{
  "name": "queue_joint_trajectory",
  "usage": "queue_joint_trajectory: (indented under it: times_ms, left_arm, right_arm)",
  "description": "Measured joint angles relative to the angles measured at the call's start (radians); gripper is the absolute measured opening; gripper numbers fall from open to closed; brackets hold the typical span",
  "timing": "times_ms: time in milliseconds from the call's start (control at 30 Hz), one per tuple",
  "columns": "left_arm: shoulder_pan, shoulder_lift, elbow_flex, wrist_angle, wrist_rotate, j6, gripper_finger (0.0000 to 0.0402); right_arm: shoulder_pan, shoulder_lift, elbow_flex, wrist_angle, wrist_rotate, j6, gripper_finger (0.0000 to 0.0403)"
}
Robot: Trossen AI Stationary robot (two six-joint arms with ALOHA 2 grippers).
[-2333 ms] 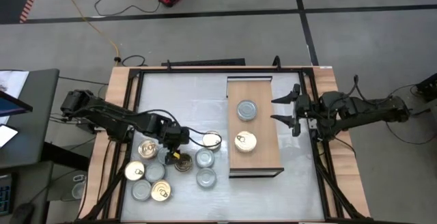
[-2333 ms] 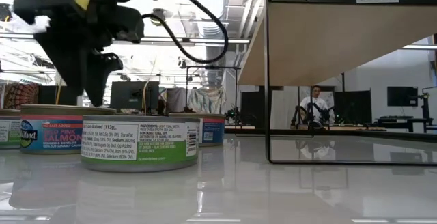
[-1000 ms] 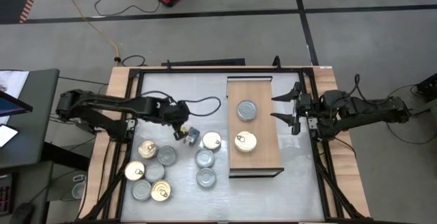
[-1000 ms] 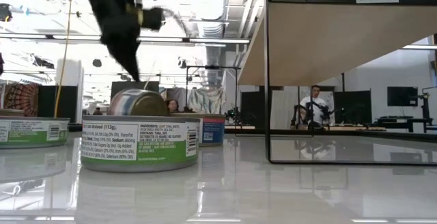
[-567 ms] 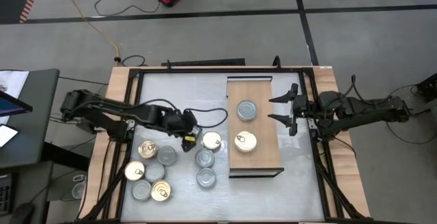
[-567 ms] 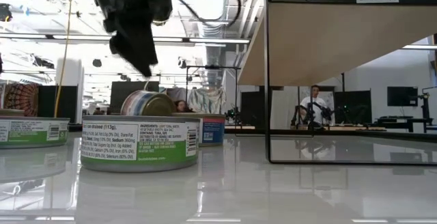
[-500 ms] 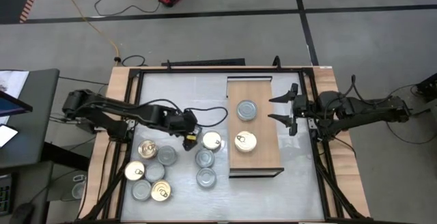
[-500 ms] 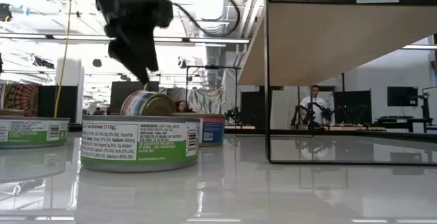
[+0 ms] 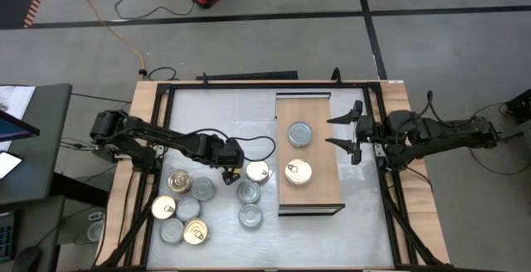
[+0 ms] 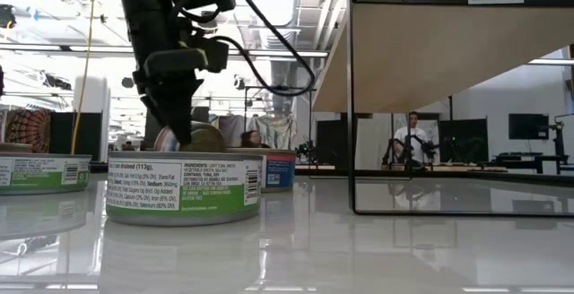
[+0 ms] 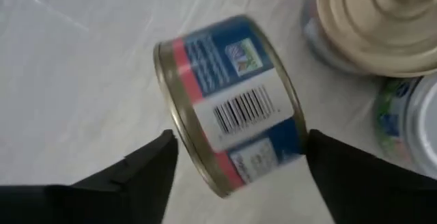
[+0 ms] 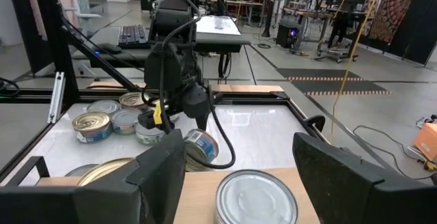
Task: Stack canned seafood by type on shelf
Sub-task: Stack the blue tuna can on top of the blue tuna can
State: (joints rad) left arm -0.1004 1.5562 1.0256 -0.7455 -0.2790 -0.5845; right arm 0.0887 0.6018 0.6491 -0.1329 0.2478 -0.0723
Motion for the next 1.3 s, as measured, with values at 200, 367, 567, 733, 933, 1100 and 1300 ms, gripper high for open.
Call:
queue_joint_trajectory:
  times_ms: [200,367,567,733,933,1100,1300]
  left_arm:
    - [0.000,0.000,0.000,0.000,-0.098,0.029,0.0196]
    - [0.000,0.000,0.000,0.001,-0.120,0.082,0.0185]
    - [-0.001,0.000,0.000,-0.005,-0.120,0.103,0.0191]
    - [-0.001,0.000,0.000,-0.007,-0.126,0.125,0.0189]
    - [-0.003,-0.030,0.000,-0.007,-0.102,0.143,0.0189]
    - [-0.017,-0.124,0.000,-0.006,-0.068,0.145,0.0189]
    - [-0.050,-0.246,0.053,0.000,-0.069,0.201,0.0188]
  right_arm:
    - [0.000,0.000,0.000,0.000,0.000,0.000,0.0295]
    - [0.000,0.000,0.000,-0.001,0.000,0.001,0.0295]
    - [0.000,0.000,0.000,-0.001,0.000,0.000,0.0295]
    - [0.000,0.000,0.000,-0.001,0.000,0.001,0.0295]
    - [0.000,0.000,0.000,-0.002,0.000,0.003,0.0295]
    - [0.000,0.000,0.000,-0.005,0.000,0.003,0.0295]
    - [0.000,0.000,0.000,-0.002,0.000,0.003,0.0295]
